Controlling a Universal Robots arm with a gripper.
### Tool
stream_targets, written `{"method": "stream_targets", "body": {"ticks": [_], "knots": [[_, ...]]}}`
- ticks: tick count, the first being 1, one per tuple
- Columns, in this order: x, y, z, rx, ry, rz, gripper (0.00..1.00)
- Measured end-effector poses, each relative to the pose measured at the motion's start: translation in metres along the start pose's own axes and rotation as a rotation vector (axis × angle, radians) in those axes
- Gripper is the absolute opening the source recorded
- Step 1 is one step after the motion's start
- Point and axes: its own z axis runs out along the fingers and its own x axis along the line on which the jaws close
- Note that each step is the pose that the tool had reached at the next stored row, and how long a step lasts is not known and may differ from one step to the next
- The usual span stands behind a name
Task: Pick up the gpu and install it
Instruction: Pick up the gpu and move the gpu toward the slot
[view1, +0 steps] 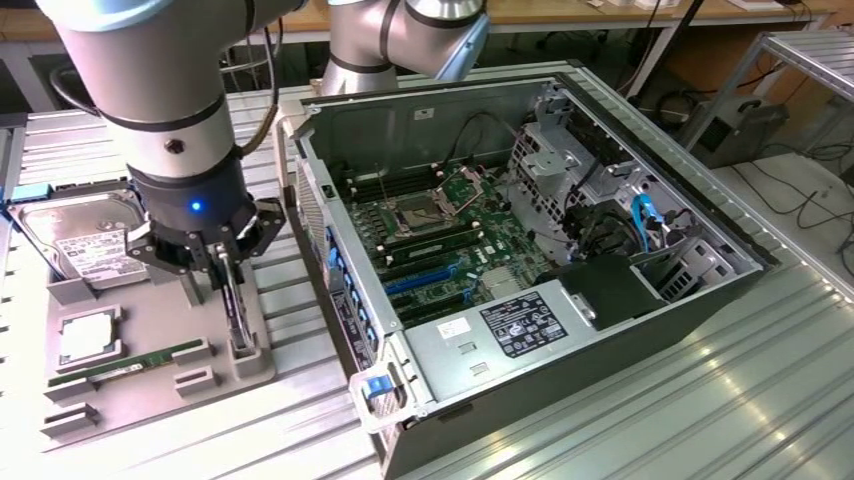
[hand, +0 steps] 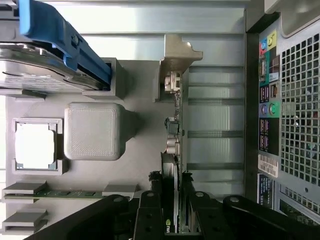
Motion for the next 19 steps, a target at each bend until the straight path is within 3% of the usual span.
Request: {"method": "stream_targets", "body": {"ticks": [5, 6, 11, 19], "knots": [[0.000, 0.0010, -0.0245, 0.0000, 0.0003, -0.005, 0.26], [0.000, 0.0013, -0.0340, -0.0001, 0.0003, -0.006, 0.26], [-0.001, 0.0011, -0.0566, -0.0002, 0.0003, -0.007, 0.26], [-0.002, -0.0027, -0.1002, -0.0015, 0.0004, -0.010, 0.26]]}}
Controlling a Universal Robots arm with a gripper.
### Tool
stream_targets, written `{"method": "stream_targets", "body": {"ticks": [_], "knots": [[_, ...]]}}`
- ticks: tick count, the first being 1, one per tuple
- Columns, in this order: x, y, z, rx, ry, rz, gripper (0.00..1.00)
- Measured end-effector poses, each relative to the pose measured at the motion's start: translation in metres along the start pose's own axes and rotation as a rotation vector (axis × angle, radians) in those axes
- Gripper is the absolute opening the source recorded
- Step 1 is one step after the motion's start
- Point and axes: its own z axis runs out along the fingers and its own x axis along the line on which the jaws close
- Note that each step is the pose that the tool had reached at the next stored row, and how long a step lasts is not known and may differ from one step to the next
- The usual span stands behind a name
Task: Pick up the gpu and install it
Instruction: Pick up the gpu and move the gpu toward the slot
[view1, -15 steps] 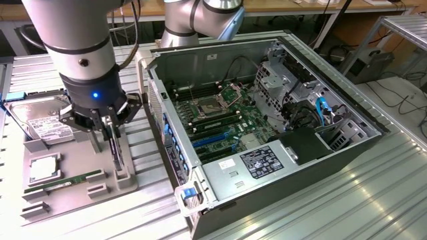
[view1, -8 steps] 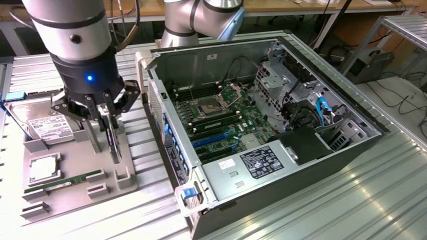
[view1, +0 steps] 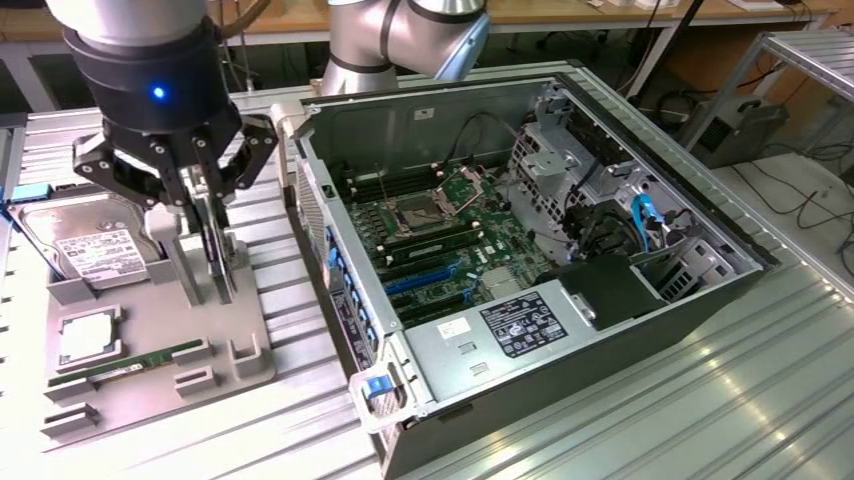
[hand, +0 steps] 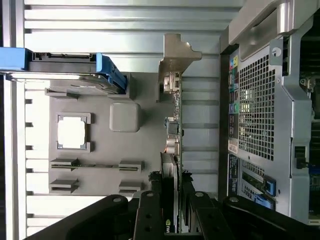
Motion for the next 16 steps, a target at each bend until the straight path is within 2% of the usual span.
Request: {"method": "stream_targets", "body": {"ticks": [6, 12, 16], "knots": [[-0.010, -0.0096, -0.0308, -0.0027, 0.0002, 0.000, 0.26], [-0.038, -0.0188, -0.0615, -0.0065, 0.0023, 0.000, 0.26], [-0.057, -0.0249, -0.0755, -0.0074, 0.0057, 0.000, 0.26]]}}
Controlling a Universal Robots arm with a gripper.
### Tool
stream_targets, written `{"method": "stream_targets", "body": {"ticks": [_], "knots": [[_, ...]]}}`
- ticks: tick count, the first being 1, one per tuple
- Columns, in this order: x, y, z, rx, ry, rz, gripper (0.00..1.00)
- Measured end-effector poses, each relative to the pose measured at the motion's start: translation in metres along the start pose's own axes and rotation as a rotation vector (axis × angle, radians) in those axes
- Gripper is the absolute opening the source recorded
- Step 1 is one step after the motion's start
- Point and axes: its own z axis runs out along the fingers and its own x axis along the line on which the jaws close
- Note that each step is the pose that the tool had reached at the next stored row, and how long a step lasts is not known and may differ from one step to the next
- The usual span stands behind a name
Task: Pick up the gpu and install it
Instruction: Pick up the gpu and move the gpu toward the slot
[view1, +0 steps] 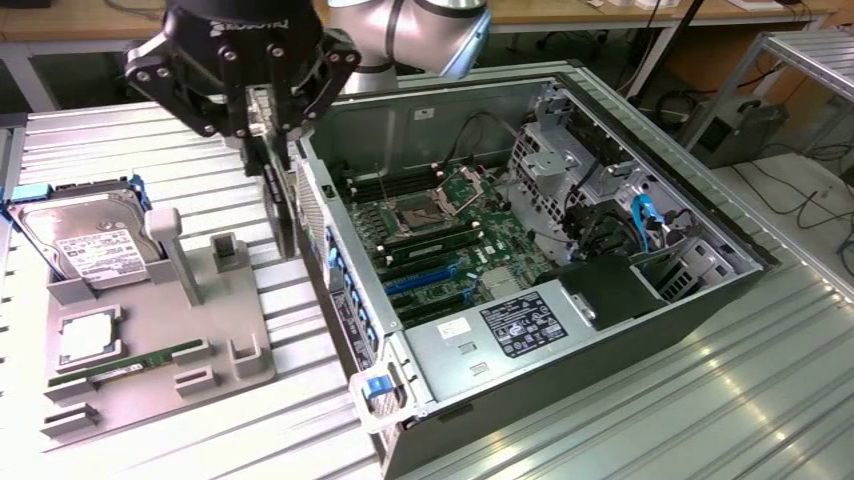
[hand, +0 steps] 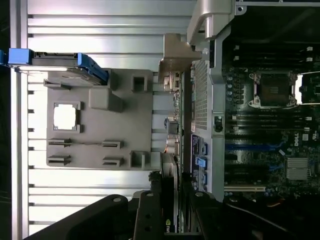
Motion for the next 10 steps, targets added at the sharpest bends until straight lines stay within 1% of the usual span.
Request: {"method": "stream_targets", "body": {"ticks": [2, 3, 5, 7, 9, 10], "knots": [[-0.011, -0.0030, -0.0036, -0.0002, 0.0021, 0.000, 0.26], [-0.020, -0.0053, -0.0054, -0.0004, 0.0041, 0.000, 0.26], [-0.028, -0.0073, -0.0062, -0.0003, 0.0076, 0.000, 0.26], [-0.041, -0.0095, -0.0066, -0.0004, 0.0121, 0.001, 0.26], [-0.051, -0.0104, -0.0069, -0.0003, 0.0141, 0.001, 0.26], [-0.058, -0.0106, -0.0068, -0.0004, 0.0146, 0.001, 0.26]]}}
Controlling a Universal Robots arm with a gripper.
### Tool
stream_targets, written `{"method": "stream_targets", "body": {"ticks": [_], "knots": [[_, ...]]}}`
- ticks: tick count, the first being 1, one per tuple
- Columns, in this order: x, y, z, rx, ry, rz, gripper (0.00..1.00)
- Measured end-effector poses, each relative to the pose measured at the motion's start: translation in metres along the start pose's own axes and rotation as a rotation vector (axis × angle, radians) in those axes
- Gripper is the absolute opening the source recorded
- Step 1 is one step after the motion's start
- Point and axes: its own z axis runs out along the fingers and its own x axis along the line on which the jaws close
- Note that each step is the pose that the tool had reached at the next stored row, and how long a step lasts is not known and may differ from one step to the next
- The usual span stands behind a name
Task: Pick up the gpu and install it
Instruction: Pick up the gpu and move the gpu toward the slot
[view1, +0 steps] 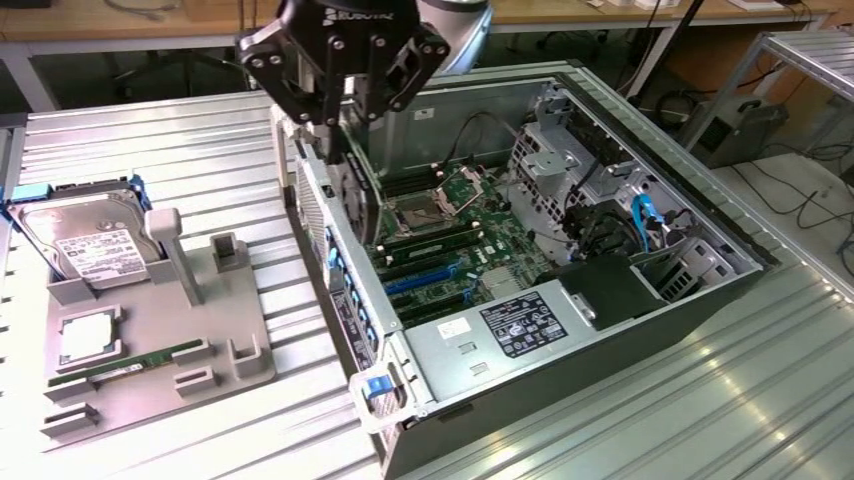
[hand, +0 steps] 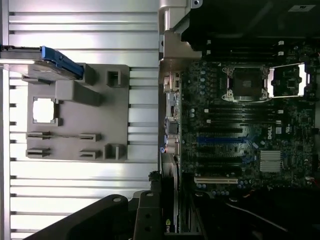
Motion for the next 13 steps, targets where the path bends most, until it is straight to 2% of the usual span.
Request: {"method": "stream_targets", "body": {"ticks": [5, 6, 13], "knots": [[-0.028, -0.0002, 0.0002, -0.0002, 0.0008, 0.000, 0.26], [-0.036, -0.0002, 0.0014, -0.0002, 0.0014, 0.000, 0.26], [-0.070, 0.0022, 0.0116, -0.0001, 0.0032, 0.000, 0.26]]}}
